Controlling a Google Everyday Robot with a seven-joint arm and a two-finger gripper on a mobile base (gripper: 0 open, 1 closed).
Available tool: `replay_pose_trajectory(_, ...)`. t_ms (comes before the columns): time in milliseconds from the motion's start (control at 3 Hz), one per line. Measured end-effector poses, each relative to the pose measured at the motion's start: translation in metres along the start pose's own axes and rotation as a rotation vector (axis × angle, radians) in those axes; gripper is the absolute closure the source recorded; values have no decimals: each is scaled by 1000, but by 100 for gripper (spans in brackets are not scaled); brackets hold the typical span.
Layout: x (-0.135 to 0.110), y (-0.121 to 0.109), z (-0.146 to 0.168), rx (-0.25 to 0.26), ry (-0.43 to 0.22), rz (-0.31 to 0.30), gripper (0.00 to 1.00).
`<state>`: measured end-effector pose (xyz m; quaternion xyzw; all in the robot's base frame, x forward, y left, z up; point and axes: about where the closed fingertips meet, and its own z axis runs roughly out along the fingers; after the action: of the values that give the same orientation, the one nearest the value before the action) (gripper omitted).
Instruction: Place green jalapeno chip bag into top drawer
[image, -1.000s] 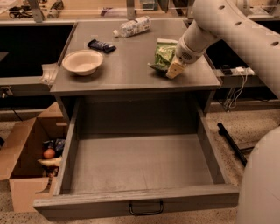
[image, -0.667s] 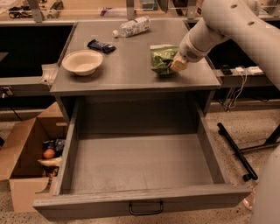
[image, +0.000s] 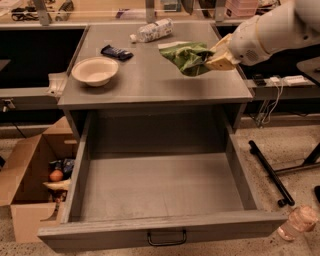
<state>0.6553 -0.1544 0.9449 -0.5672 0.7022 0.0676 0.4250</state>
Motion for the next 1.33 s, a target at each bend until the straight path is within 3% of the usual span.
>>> replay_pose_trajectory(333,-8,7,-21,-4,-82,-56,100)
replay_pose_trajectory(667,-8,7,-21,-4,-82,-56,100)
replay_pose_trajectory(1000,-10,49,-9,-96,-61,-173,100)
replay_pose_trajectory(1333,-5,127,11,-244,-7,-380,100)
